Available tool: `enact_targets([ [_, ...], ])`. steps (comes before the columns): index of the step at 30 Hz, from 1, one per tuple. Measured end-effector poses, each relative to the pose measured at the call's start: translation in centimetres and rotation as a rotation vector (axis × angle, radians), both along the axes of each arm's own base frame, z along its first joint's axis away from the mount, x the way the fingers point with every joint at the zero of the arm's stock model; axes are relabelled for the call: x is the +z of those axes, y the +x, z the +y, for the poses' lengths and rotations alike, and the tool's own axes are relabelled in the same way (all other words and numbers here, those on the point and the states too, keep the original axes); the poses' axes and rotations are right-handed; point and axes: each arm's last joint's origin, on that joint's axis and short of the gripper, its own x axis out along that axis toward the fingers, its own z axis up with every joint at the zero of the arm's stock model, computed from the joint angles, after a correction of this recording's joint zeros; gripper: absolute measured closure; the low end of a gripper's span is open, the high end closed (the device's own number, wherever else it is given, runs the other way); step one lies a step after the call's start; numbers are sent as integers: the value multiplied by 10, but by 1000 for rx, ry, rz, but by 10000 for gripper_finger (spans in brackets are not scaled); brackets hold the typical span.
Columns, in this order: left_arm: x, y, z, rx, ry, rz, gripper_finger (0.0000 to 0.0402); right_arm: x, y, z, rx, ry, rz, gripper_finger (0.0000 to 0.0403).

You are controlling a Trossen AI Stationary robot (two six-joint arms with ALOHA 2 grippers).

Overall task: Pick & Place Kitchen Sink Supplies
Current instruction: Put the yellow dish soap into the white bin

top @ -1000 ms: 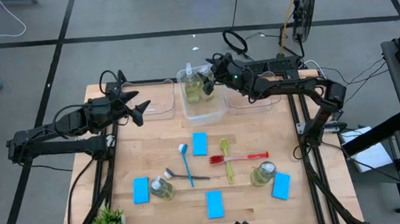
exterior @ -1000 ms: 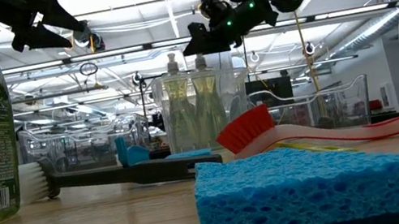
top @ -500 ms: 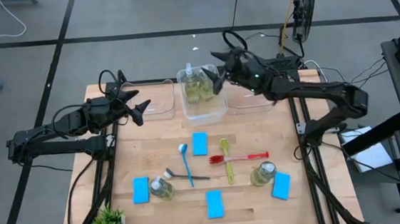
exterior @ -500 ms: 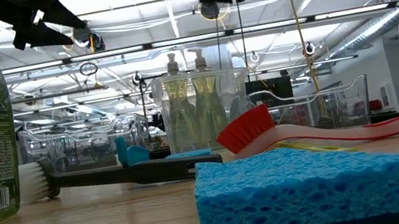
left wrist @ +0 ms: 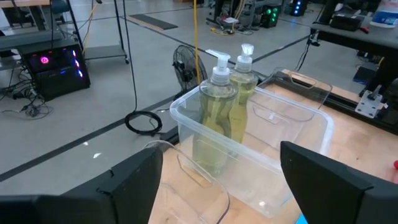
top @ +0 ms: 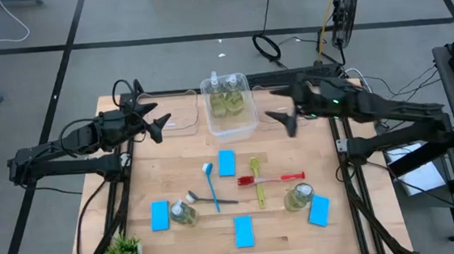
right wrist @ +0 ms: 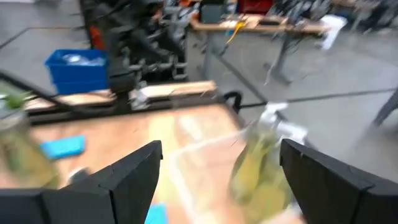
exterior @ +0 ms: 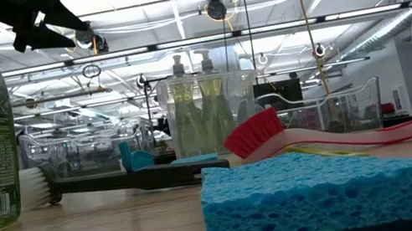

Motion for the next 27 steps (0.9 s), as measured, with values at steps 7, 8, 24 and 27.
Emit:
enact_targets([
  [7, 0, 1, -1, -53, -25, -10, 76, 6, -65, 25, 78, 162, 18, 87],
  [8, 0, 1, -1, -56, -28, -12, 78, 6, -73, 27, 96, 187, 16, 87],
  [24, -1, 1, -2, -57, -49, -22, 87, -19, -117, 48, 518, 648, 171, 87],
  [27, -1, 1, -2, -57, -49, -22, 81, -37, -111, 51, 553, 694, 248, 87],
])
